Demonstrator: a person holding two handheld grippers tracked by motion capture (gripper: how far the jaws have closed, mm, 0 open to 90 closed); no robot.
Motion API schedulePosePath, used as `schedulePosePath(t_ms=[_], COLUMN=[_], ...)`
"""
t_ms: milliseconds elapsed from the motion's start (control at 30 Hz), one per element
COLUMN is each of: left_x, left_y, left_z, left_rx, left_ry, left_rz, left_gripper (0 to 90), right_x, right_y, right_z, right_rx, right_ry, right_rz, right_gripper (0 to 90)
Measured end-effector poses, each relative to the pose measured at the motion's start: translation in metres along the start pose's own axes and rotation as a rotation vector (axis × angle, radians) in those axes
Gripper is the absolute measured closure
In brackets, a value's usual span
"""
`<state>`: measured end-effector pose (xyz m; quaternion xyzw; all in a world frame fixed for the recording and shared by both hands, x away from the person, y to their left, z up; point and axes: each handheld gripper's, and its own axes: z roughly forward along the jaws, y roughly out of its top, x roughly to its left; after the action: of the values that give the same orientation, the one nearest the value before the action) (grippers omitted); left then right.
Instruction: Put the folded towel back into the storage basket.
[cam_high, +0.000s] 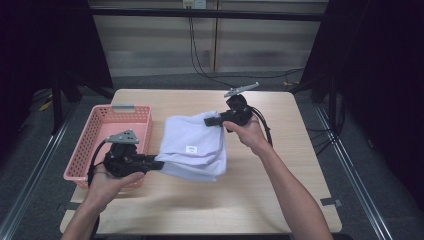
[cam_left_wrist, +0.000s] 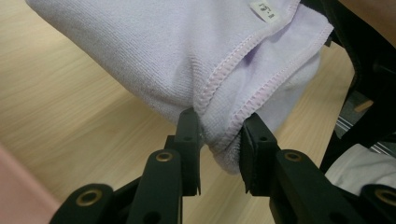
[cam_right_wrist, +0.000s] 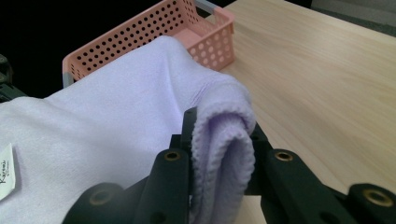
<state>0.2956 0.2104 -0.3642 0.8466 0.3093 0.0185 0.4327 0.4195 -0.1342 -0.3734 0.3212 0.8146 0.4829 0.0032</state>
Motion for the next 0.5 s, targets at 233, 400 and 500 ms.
schedulePosePath(t_ms=[233, 400, 500], left_x=[0.014, 0.025, 0.033], left_y=[-0.007, -0.013, -0.018], left_z=[-0.023, -0.040, -0.051], left_rx=[-0.026, -0.043, -0.042], left_ry=[0.011, 0.047, 0.063], left_rz=[-0.034, -0.061, -0.074], left_gripper=[71.6, 72.0, 72.0], right_x=[0.009, 0.015, 0.020], right_y=[0.021, 0.036, 0.044], right_z=[0.019, 0.039, 0.050], right_rx=[-0.014, -0.001, -0.003], right_ry=[0.037, 0.046, 0.056], right_rz=[-0.017, -0.023, -0.029], right_gripper=[76.8, 76.8, 76.8])
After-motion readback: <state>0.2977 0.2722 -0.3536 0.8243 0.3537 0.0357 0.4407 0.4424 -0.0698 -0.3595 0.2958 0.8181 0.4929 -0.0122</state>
